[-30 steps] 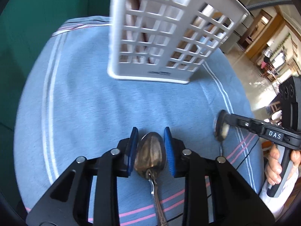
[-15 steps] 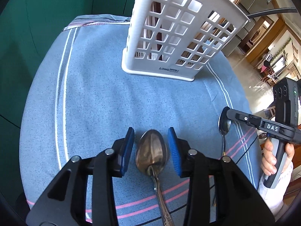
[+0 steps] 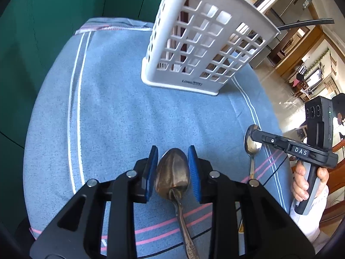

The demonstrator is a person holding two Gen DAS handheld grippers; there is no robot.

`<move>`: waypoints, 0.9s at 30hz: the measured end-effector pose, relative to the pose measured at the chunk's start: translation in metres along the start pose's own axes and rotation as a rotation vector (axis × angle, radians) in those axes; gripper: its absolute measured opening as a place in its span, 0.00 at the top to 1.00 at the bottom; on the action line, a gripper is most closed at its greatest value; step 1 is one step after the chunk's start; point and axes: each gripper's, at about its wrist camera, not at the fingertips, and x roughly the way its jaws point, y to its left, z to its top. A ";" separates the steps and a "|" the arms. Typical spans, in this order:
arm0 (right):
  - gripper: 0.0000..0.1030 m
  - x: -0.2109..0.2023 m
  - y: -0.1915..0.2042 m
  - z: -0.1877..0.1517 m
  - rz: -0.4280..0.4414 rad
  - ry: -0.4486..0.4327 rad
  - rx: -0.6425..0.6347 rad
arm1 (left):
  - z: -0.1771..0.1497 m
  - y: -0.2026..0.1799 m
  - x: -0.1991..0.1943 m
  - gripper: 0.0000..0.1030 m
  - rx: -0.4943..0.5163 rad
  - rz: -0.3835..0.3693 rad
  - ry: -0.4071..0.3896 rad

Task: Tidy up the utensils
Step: 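Close the left tool on the silver spoon handle and lift it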

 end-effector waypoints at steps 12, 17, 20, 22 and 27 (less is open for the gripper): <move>0.96 0.001 -0.003 -0.001 0.004 0.002 0.024 | 0.003 0.033 0.006 0.67 -0.028 -0.201 0.048; 0.95 0.003 -0.001 0.001 -0.003 0.006 0.015 | 0.007 0.043 0.008 0.79 -0.028 -0.267 0.069; 0.94 0.005 -0.002 0.002 -0.001 0.013 0.018 | 0.005 0.041 0.004 0.89 -0.003 -0.274 0.071; 0.94 0.007 -0.002 0.004 0.006 0.016 0.025 | 0.004 0.041 0.004 0.93 -0.005 -0.281 0.068; 0.90 0.011 -0.004 0.005 0.007 0.023 0.031 | 0.000 0.042 0.003 0.97 -0.027 -0.260 0.054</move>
